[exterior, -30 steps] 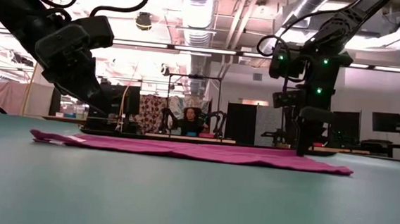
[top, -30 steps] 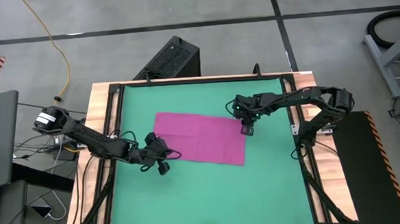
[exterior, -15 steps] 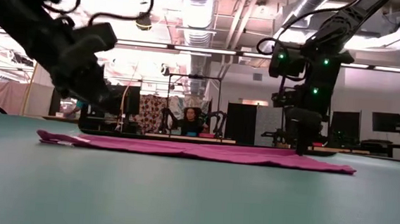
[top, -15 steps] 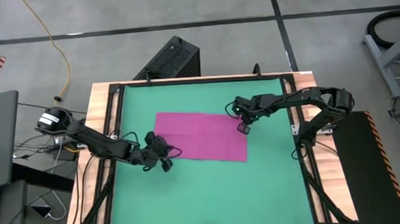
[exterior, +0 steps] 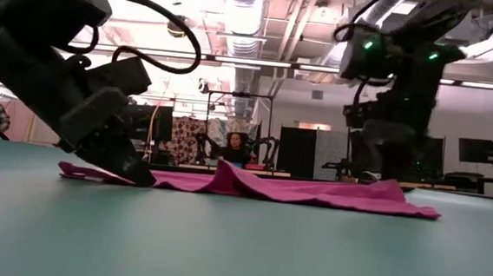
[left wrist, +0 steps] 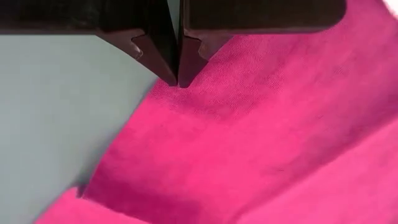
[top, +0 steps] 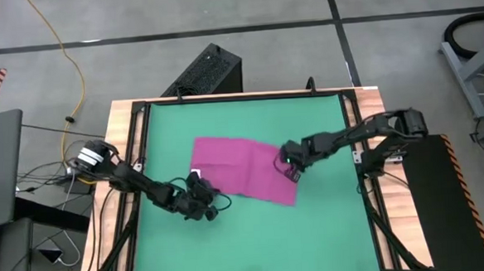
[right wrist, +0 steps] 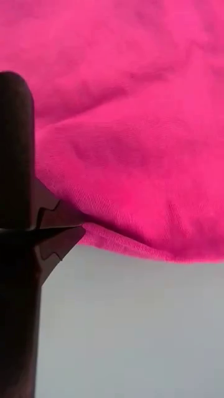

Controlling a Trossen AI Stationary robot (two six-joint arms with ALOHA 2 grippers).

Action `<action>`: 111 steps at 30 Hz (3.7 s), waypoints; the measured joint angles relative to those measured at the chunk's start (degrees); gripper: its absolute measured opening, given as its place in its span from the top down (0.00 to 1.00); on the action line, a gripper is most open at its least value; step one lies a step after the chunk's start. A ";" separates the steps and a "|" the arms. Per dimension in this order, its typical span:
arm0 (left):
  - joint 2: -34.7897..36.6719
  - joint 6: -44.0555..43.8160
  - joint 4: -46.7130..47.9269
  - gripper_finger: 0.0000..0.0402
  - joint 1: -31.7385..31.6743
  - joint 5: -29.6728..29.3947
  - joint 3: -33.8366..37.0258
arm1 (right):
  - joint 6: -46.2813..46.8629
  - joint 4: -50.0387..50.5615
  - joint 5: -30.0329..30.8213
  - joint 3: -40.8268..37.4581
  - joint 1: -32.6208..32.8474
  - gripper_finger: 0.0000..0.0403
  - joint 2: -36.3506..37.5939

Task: Roll towel
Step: Roll the pink towel

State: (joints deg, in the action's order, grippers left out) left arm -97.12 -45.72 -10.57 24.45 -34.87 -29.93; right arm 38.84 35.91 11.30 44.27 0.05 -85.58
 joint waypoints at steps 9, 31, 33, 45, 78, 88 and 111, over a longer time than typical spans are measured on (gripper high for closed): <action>11.15 -3.53 20.61 1.00 -0.42 -3.51 0.45 | 23.63 -7.10 0.62 -0.04 21.92 1.00 0.00; 20.20 14.34 -0.11 1.00 -3.64 4.06 0.35 | 32.69 -14.21 15.49 -0.06 28.43 0.97 0.00; 18.53 13.97 -3.10 1.00 -1.75 4.06 0.35 | 32.01 -13.76 14.73 -0.04 28.75 0.95 0.00; 0.62 13.14 -22.83 1.00 0.72 4.72 0.21 | 44.28 1.54 7.61 -0.02 31.97 0.72 0.00; -1.38 16.14 -21.69 1.00 0.72 6.70 -6.05 | 22.19 -10.20 11.25 -0.16 28.38 0.76 -4.61; -1.36 15.28 -20.37 1.00 0.72 9.17 -6.05 | 32.19 -8.33 11.25 0.84 28.15 0.76 -9.04; -17.93 34.94 -21.90 1.00 4.92 2.84 -24.93 | 49.83 -6.62 16.76 1.81 32.50 0.76 -9.29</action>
State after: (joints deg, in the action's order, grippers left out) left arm -115.05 -10.78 -32.47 29.36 -32.03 -54.86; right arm 88.66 29.29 28.05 46.09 32.55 -94.87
